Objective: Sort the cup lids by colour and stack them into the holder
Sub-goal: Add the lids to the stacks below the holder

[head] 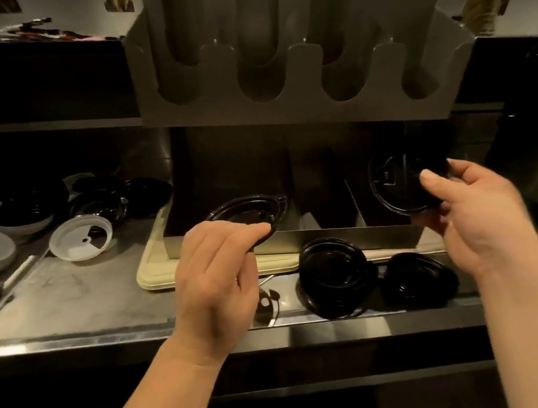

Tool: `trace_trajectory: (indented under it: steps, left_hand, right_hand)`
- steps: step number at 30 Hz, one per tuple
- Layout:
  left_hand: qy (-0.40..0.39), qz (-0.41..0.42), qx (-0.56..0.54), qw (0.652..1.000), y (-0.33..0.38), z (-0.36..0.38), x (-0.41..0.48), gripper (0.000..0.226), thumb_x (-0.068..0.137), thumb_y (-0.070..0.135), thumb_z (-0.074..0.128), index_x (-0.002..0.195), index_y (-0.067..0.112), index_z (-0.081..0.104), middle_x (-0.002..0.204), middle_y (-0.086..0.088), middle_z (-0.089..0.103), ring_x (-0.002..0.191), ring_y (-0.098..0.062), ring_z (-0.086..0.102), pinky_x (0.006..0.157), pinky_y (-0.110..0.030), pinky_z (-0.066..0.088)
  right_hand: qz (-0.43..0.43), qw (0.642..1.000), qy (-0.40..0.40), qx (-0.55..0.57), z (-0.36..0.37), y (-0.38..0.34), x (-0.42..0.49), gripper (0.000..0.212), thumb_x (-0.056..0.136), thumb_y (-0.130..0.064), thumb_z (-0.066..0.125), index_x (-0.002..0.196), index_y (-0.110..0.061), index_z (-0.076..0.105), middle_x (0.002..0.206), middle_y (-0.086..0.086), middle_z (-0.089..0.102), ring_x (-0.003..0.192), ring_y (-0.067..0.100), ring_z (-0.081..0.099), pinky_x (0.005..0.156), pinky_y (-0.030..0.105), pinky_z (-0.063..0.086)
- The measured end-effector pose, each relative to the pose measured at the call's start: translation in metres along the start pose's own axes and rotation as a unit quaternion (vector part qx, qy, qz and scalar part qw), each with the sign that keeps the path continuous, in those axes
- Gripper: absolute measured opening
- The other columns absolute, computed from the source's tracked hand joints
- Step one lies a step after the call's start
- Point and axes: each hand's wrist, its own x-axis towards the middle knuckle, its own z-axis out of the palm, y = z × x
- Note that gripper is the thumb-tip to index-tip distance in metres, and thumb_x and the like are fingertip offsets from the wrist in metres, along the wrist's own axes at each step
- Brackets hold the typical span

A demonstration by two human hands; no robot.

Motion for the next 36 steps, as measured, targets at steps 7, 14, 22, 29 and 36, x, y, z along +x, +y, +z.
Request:
trace_trajectory:
  steps: [7, 14, 22, 29, 36]
  left_hand:
    - [-0.036, 0.055, 0.011, 0.998, 0.029, 0.024, 0.014, 0.031, 0.078, -0.019, 0.065, 0.101, 0.000, 0.074, 0.089, -0.012, 0.070, 0.084, -0.031, 0.065, 0.076, -0.045, 0.050]
    - [-0.083, 0.076, -0.047, 0.993, 0.065, 0.058, 0.003, 0.043, 0.076, -0.014, 0.065, 0.110, 0.011, 0.062, 0.092, -0.011, 0.068, 0.087, -0.028, 0.062, 0.078, -0.040, 0.049]
    - [-0.099, 0.106, -0.050, 0.988, 0.088, 0.087, -0.001, 0.041, 0.077, -0.015, 0.065, 0.109, 0.010, 0.062, 0.088, -0.011, 0.069, 0.084, -0.030, 0.062, 0.077, -0.044, 0.048]
    - [-0.054, 0.126, -0.007, 0.991, 0.094, 0.099, -0.003, 0.031, 0.080, -0.007, 0.070, 0.103, 0.012, 0.063, 0.085, -0.011, 0.071, 0.085, -0.033, 0.066, 0.086, -0.046, 0.048]
    - [-0.036, 0.112, 0.009, 0.993, 0.092, 0.105, -0.007, 0.028, 0.082, -0.001, 0.074, 0.102, 0.016, 0.063, 0.086, -0.008, 0.072, 0.090, -0.028, 0.067, 0.102, -0.043, 0.042]
  right_hand:
    - [-0.008, 0.999, 0.037, -0.017, -0.066, 0.018, 0.022, 0.035, 0.095, -0.008, 0.065, 0.129, -0.015, 0.061, 0.121, 0.006, 0.069, 0.104, 0.020, 0.071, 0.067, 0.029, 0.057]
    - [0.016, 0.993, 0.030, -0.115, -0.094, 0.046, 0.026, 0.019, 0.094, -0.010, 0.068, 0.108, -0.023, 0.066, 0.102, 0.001, 0.076, 0.097, 0.018, 0.074, 0.069, 0.032, 0.058]
    - [0.014, 0.988, 0.071, -0.135, -0.110, 0.051, 0.034, 0.017, 0.100, -0.017, 0.059, 0.112, -0.024, 0.070, 0.108, -0.003, 0.071, 0.108, 0.018, 0.065, 0.096, 0.047, 0.056]
    - [0.069, 0.995, 0.025, -0.067, -0.112, 0.047, 0.039, 0.038, 0.097, 0.003, 0.051, 0.118, -0.025, 0.065, 0.119, 0.000, 0.067, 0.117, 0.021, 0.060, 0.106, 0.050, 0.049]
    - [0.043, 0.999, 0.004, 0.017, -0.105, 0.044, 0.042, 0.033, 0.095, 0.004, 0.056, 0.111, -0.022, 0.070, 0.115, 0.005, 0.073, 0.113, 0.024, 0.067, 0.101, 0.048, 0.053]
